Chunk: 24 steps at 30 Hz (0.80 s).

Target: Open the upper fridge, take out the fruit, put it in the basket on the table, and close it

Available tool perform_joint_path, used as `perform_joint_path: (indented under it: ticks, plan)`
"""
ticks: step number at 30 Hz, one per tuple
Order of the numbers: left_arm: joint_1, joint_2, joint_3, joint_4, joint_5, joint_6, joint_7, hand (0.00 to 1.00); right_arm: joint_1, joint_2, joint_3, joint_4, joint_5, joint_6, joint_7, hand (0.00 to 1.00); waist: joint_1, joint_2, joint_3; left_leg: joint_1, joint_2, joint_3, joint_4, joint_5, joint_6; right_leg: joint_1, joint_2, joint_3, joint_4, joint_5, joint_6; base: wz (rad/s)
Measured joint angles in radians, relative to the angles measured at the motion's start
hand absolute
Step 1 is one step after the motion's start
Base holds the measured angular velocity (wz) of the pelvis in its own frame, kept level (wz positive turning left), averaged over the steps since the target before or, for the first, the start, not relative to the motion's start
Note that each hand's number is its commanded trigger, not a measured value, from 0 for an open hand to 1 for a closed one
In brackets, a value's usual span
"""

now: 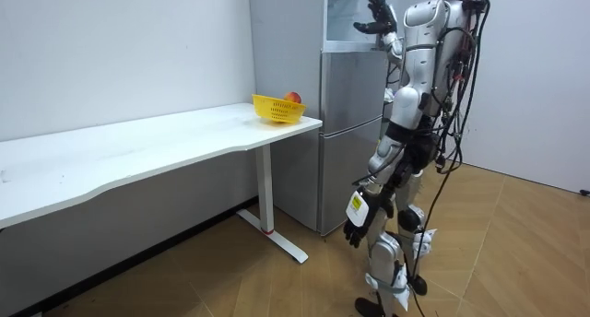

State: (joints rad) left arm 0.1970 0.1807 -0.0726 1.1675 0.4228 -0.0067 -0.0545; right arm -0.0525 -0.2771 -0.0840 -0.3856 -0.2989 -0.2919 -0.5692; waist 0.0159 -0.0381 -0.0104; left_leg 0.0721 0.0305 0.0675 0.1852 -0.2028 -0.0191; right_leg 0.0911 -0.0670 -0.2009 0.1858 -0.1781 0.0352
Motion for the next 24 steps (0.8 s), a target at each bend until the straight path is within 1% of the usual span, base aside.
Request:
perform_joint_path:
  ticks: [1, 3, 6, 7, 10, 14, 15, 17, 19, 20, 21, 24]
  plan:
    - [0.008, -0.005, 0.006, 0.000, 0.001, -0.002, 0.002, 0.00, 0.009, 0.000, -0.017, -0.001, -0.001, -0.008, -0.010, 0.00, -0.012, 0.001, -0.0009, 0.004, 0.001, 0.008, -0.001, 0.000, 0.000, -0.004, 0.000, 0.008, 0.000, 0.000, 0.000, -0.18]
    - [0.018, -0.009, 0.020, -0.001, 0.001, -0.014, 0.004, 0.00, 0.029, 0.000, -0.036, -0.002, -0.001, -0.017, -0.033, 0.00, -0.013, 0.002, -0.0006, 0.006, 0.002, 0.013, -0.002, 0.000, 0.000, -0.005, 0.001, 0.012, 0.001, 0.000, 0.000, -0.11]
    - [0.024, -0.010, 0.020, -0.003, 0.000, -0.021, 0.005, 0.00, 0.065, 0.000, -0.060, -0.002, 0.010, -0.027, -0.063, 0.00, -0.030, 0.003, -0.0002, 0.007, 0.004, 0.016, -0.003, 0.000, 0.000, -0.006, 0.002, 0.013, 0.002, 0.000, 0.000, -0.01]
    - [0.027, -0.010, 0.020, -0.007, 0.000, -0.021, 0.005, 0.00, 0.080, 0.000, -0.061, -0.002, 0.015, -0.028, -0.074, 0.00, -0.040, 0.003, 0.0001, 0.005, 0.004, 0.016, -0.004, 0.000, 0.000, -0.006, 0.002, 0.012, 0.003, 0.000, 0.000, 0.00]
    - [0.032, -0.010, 0.020, -0.008, 0.000, -0.021, 0.004, 0.00, 0.113, 0.000, -0.088, -0.002, 0.014, -0.028, -0.104, 0.00, -0.052, 0.005, 0.0002, 0.003, 0.005, 0.017, -0.004, -0.001, -0.001, -0.007, 0.003, 0.012, 0.003, 0.000, 0.000, 0.00]
    - [0.038, -0.010, 0.019, -0.010, 0.001, -0.020, 0.004, 0.00, 0.127, 0.000, -0.106, -0.002, 0.012, -0.026, -0.139, 0.00, -0.070, 0.007, 0.0008, 0.004, 0.006, 0.021, -0.004, -0.001, -0.001, -0.009, 0.004, 0.017, 0.003, 0.000, 0.000, -0.04]
    - [0.039, -0.010, 0.020, -0.015, 0.001, -0.020, 0.004, 0.00, 0.137, 0.000, -0.111, -0.003, 0.004, -0.026, -0.145, 0.00, -0.069, 0.008, 0.0014, 0.008, 0.008, 0.032, -0.004, -0.002, -0.002, -0.010, 0.007, 0.031, 0.002, 0.000, -0.001, -0.21]
    - [0.040, -0.010, 0.020, -0.020, 0.001, -0.020, 0.004, 0.00, 0.158, 0.000, -0.113, -0.003, -0.016, -0.026, -0.148, 0.00, -0.069, 0.010, 0.0017, 0.011, 0.010, 0.040, -0.006, -0.004, -0.002, -0.011, 0.009, 0.040, 0.001, 0.001, -0.001, -0.17]
    - [0.038, -0.010, 0.021, -0.020, 0.001, -0.020, 0.004, 0.00, 0.192, 0.000, -0.119, -0.003, -0.030, -0.027, -0.147, 0.00, -0.069, 0.015, 0.0019, 0.012, 0.012, 0.056, -0.012, -0.004, -0.002, -0.021, 0.013, 0.059, 0.003, 0.001, -0.002, -0.19]
    - [0.039, -0.010, 0.021, -0.020, 0.001, -0.020, 0.004, 0.00, 0.200, 0.001, -0.120, -0.002, -0.033, -0.027, -0.147, 0.00, -0.069, 0.017, 0.0024, 0.013, 0.013, 0.062, -0.014, -0.004, -0.002, -0.024, 0.014, 0.063, 0.003, 0.002, -0.003, -0.21]
    - [0.039, -0.010, 0.021, -0.018, 0.001, -0.020, 0.004, 0.00, 0.218, 0.001, -0.121, -0.002, -0.035, -0.027, -0.146, 0.00, -0.070, 0.020, 0.0046, 0.015, 0.013, 0.067, -0.017, -0.004, -0.002, -0.026, 0.015, 0.069, 0.002, 0.003, -0.003, -0.16]
    - [0.034, -0.010, 0.021, -0.017, 0.001, -0.013, 0.004, 0.00, 0.266, 0.005, -0.124, -0.002, -0.029, -0.025, -0.124, 0.00, -0.073, 0.028, 0.0065, 0.022, 0.013, 0.073, -0.027, -0.004, -0.002, -0.026, 0.016, 0.075, 0.001, 0.003, -0.003, -0.08]
